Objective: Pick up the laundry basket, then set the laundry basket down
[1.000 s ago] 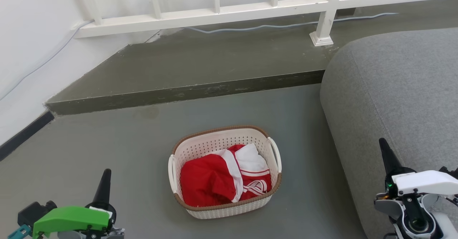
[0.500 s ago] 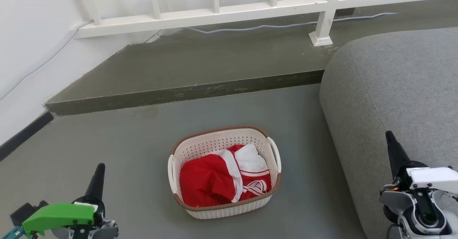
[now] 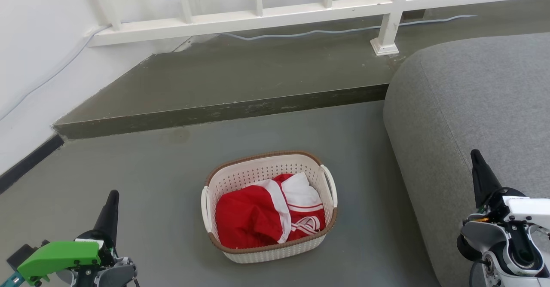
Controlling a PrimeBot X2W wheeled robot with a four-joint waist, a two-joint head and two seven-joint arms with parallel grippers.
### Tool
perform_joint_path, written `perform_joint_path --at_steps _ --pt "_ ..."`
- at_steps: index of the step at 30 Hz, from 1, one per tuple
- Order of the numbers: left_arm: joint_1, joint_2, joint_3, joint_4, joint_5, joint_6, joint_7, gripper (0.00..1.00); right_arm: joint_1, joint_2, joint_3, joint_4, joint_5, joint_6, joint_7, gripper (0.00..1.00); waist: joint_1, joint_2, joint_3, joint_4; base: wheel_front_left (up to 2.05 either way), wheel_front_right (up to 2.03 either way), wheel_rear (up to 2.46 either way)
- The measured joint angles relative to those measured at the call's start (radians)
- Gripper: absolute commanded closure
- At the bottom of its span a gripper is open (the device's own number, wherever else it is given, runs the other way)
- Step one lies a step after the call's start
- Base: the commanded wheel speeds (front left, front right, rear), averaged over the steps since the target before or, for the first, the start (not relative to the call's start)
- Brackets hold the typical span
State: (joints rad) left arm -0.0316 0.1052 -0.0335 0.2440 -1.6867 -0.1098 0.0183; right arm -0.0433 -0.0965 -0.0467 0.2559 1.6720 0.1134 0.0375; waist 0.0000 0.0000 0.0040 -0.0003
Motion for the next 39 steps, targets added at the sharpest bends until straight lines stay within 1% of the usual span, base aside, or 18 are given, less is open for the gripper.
perform_joint_path --at_steps 39 --pt "-0.010 0.000 0.004 0.018 0.000 -0.009 0.008 1.00 -0.011 0.001 -0.003 0.015 0.000 0.001 0.003 1.00 0.0000 0.0000 -0.001 0.000 0.00 0.00 0.00"
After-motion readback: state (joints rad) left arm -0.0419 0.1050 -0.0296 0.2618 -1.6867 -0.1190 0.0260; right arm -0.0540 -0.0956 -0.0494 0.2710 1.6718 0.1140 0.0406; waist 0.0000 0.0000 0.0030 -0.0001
